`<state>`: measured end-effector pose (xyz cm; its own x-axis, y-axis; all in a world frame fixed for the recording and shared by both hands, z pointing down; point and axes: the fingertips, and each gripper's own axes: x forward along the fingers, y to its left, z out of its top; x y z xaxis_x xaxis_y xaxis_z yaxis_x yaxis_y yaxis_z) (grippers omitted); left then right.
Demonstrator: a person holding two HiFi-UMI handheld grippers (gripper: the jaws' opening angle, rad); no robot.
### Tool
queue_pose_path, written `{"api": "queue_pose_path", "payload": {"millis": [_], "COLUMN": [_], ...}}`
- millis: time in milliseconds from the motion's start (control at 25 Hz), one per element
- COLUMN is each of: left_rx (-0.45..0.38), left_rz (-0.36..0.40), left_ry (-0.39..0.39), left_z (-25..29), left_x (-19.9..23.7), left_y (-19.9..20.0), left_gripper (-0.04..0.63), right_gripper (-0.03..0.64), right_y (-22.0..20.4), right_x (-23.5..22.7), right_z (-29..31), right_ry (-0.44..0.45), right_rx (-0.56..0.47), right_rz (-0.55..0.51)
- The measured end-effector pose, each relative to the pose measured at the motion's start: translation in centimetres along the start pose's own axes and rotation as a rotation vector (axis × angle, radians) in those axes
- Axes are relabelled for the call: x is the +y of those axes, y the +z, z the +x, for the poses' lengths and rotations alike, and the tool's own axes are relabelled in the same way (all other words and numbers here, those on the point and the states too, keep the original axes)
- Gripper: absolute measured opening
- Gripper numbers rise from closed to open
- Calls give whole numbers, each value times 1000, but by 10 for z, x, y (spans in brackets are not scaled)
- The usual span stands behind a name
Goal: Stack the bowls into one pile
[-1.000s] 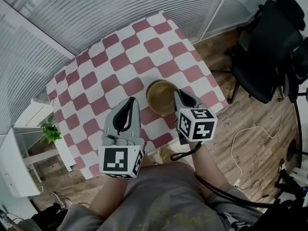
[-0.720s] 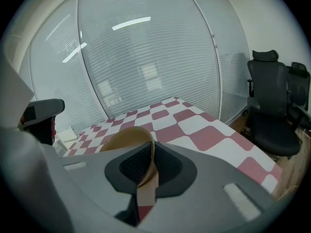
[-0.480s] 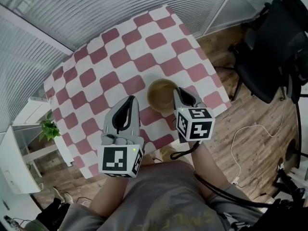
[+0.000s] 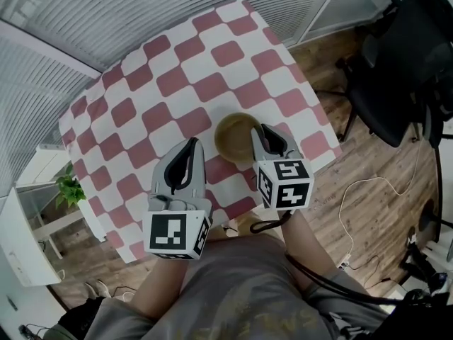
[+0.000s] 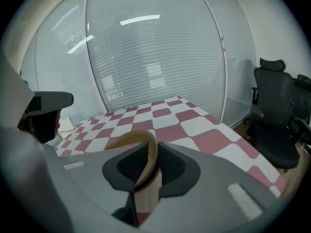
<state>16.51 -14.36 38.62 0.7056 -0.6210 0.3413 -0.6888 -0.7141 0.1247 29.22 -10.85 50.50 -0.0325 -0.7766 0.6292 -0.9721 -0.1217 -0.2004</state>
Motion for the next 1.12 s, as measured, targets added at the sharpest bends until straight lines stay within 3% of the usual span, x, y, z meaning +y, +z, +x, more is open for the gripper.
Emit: {"api": "queue_pose_path", "payload": {"millis": [680,1120], "left_rx": [-79,-206], "left_rz": [27,66], "left_ry": [13,145], "left_z": [-18,-74], "left_x": [-2,37], "left_y": [32,79], "left_gripper": [0,0], "right_gripper": [86,56], "right_y": [39,134], "right_x": [0,79], "right_z": [-25,-68], "right_ry": [-24,136], "right_rx": [-111,-344], "right_rz": [-20,-112]}}
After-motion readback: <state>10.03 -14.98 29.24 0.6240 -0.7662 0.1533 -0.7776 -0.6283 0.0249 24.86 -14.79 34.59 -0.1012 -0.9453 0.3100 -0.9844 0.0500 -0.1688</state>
